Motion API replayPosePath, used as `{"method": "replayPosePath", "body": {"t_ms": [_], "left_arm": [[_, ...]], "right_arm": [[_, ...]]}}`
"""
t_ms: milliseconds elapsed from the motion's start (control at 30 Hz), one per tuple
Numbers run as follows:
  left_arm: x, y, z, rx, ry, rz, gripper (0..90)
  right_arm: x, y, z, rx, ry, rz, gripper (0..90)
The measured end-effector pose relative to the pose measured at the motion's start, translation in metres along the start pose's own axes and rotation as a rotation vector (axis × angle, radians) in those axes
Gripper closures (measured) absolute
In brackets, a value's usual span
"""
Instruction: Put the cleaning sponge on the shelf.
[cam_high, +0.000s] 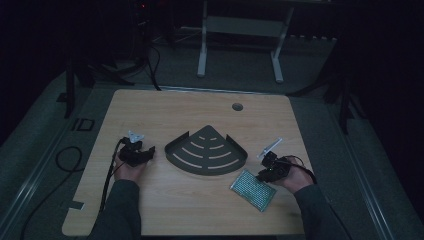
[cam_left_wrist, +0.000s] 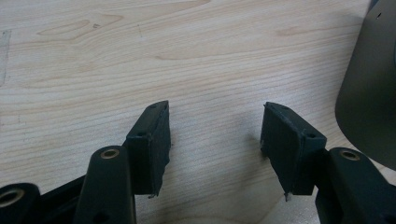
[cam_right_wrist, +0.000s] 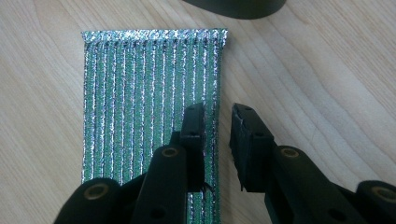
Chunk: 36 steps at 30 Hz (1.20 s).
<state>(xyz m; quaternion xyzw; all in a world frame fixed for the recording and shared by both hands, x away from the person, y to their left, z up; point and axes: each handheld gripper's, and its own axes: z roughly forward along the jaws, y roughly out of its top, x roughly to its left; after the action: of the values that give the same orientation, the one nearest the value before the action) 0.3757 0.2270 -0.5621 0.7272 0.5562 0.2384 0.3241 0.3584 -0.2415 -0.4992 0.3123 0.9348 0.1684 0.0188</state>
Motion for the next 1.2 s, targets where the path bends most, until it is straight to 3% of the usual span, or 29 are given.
{"method": "replayPosePath", "body": {"t_ms": [167,500,600,733,1000,1200], "left_arm": [[0.0,0.0,0.0,0.0,-0.001,0.001,43.3],[0.0,0.0,0.0,0.0,-0.002,0.001,43.3],[0.0,0.0,0.0,0.001,-0.001,0.001,43.2],[0.0,0.0,0.0,0.0,-0.001,0.001,43.2],[0.0,0.0,0.0,0.001,-0.001,0.002,43.0],[0.0,0.0,0.0,0.0,-0.002,0.002,42.9]], "right_arm": [[-0.001,0.002,0.004,0.034,0.006,0.002,70.2],[-0.006,0.003,0.01,0.086,0.04,0.037,70.1],[-0.007,0.004,0.011,0.096,0.052,0.05,71.5],[-0.011,0.005,0.013,0.113,0.104,0.085,79.7],[-0.008,0.008,0.012,0.149,0.079,0.048,88.8],[-0.003,0.01,0.008,0.171,0.058,0.034,89.3]]}}
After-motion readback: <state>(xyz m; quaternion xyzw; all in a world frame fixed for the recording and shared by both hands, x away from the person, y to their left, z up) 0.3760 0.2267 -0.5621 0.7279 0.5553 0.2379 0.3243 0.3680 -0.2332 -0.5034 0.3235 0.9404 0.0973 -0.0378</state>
